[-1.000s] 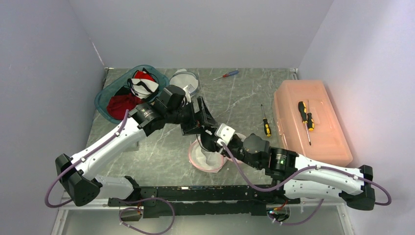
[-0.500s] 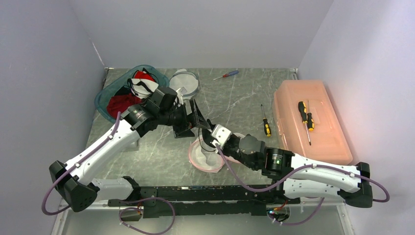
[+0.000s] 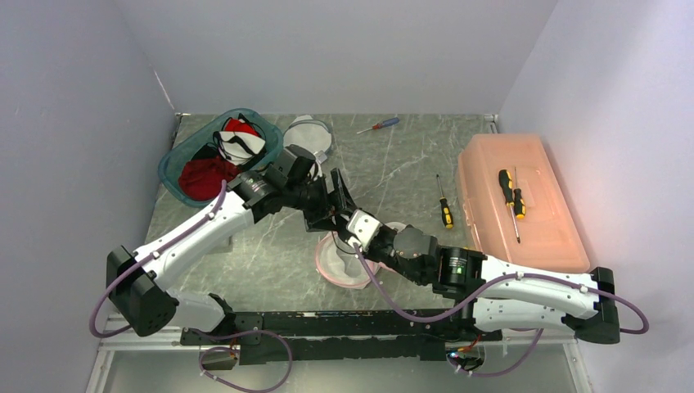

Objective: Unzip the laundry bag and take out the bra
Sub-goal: Pick up the bra from the laundry bag.

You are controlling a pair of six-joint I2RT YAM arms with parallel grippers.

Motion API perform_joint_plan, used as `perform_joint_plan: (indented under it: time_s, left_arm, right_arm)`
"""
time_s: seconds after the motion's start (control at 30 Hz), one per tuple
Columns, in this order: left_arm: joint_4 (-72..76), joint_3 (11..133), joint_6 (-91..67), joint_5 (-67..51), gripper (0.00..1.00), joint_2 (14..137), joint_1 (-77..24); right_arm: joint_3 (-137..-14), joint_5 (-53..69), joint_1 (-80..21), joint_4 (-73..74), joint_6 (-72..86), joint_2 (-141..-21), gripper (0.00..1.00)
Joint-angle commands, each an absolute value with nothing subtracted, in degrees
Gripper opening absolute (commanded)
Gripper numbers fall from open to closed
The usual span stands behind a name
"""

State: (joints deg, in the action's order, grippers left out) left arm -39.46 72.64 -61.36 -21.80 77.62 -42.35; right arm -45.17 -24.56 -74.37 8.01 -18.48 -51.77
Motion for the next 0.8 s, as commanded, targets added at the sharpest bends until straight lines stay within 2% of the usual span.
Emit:
perform_joint_plan:
  time_s: [0.0, 0.03, 0.17, 0.37, 0.4, 0.43, 0.5, 0.53, 0.57, 0.77]
  left_arm:
    - [-35.72, 73.29, -61.88, -22.41, 0.76, 77.08, -42.59]
    - [-35.60, 73.30, -61.95, -22.39, 0.72, 77.16, -42.58]
    - [-34.23, 72.73, -61.97, -22.69, 0.40, 77.63, -42.54]
    - [-33.44, 72.15, -61.84, -22.88, 0.09, 77.53, -42.30]
    - [-33.33, 72.14, -61.67, -23.00, 0.05, 77.36, -42.17]
    - [-33.43, 72.14, -61.51, -23.00, 0.03, 77.18, -41.99]
    - [-34.05, 72.34, -60.72, -22.14, 0.03, 76.53, -41.40]
    - [-34.48, 72.55, -60.20, -21.42, 0.03, 76.10, -40.96]
    - [-34.98, 72.78, -59.46, -20.56, 0.03, 75.50, -40.40]
    - [-37.87, 75.23, -48.37, -10.91, 0.03, 70.22, -32.82]
  right_arm:
    - [-47.89, -25.22, -74.88, 4.23, -19.10, -51.71, 0.00]
    - [-48.05, -24.85, -75.07, 4.53, -19.03, -51.87, 0.00]
    - [-49.05, -24.18, -76.36, 5.96, -18.85, -52.50, 0.00]
    - [-50.56, -24.49, -78.00, 9.07, -17.73, -53.17, 0.00]
    - [-50.92, -24.24, -78.13, 9.81, -17.40, -53.23, 0.06]
    - [-51.46, -23.87, -78.21, 10.49, -16.37, -53.26, 0.24]
    - [-52.65, -23.20, -78.27, 11.50, -14.11, -52.93, 0.63]
    - [-53.38, -22.92, -78.27, 11.87, -12.70, -52.67, 0.93]
    - [-54.36, -22.72, -78.28, 12.25, -11.28, -52.28, 0.99]
    - [-57.74, -22.36, -77.97, 7.54, -5.18, -45.74, 1.00]
